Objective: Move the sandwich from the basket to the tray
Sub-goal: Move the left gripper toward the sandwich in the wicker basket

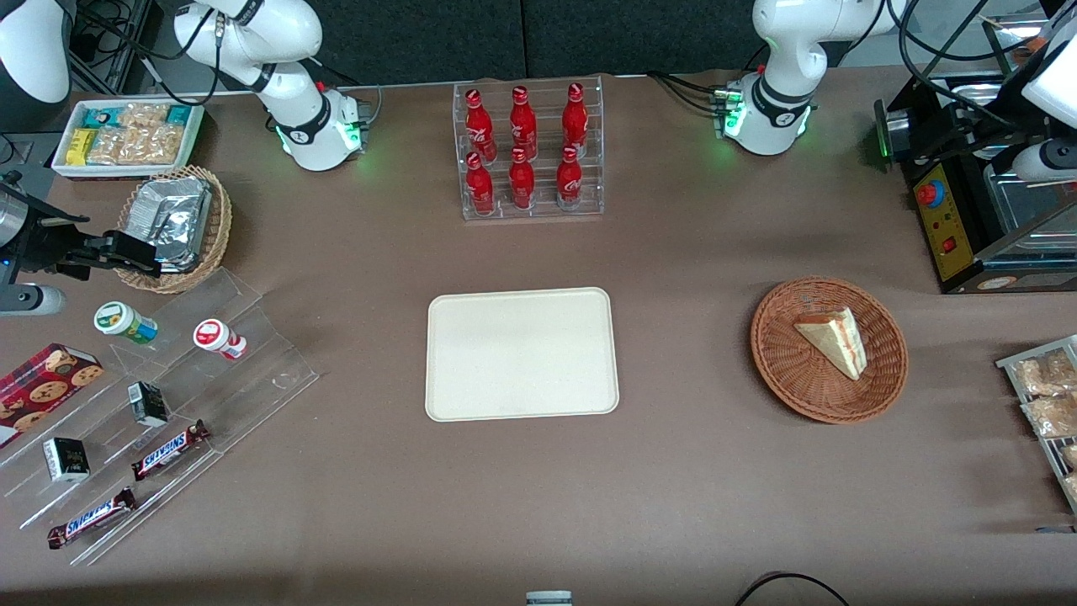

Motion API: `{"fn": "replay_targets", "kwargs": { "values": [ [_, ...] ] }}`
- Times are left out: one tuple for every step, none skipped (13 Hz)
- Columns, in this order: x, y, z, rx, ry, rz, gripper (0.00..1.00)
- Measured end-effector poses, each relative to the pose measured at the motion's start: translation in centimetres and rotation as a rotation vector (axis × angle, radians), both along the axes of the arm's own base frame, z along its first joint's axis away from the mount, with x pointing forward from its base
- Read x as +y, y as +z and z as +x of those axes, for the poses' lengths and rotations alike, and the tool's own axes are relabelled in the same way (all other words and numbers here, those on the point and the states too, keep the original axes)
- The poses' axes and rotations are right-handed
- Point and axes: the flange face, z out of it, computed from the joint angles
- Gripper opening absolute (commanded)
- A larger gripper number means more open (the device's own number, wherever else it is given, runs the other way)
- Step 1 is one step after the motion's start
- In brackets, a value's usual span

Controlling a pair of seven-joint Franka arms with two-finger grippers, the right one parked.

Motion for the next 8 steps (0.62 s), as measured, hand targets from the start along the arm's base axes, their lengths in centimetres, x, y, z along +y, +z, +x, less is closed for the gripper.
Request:
{"fn": "replay_targets", "kwargs": {
  "values": [
    [0.0,0.0,0.0,0.000,0.000,0.000,1.00],
    [0.0,0.0,0.0,0.000,0.000,0.000,1.00],
    [0.1,-0.1,0.0,0.002,0.001,0.000,1.00],
    [0.2,-0.4,0.2,0.007,0.004,0.005,1.00],
    [0.6,-1.1,0.7,0.021,0.013,0.021,1.00],
    [1.1,-2.5,1.5,0.043,0.028,0.043,1.00],
    [1.4,-4.4,2.8,0.059,0.057,0.058,1.00],
    [1.5,-6.5,4.2,0.064,0.106,0.068,1.00]
  ]
}}
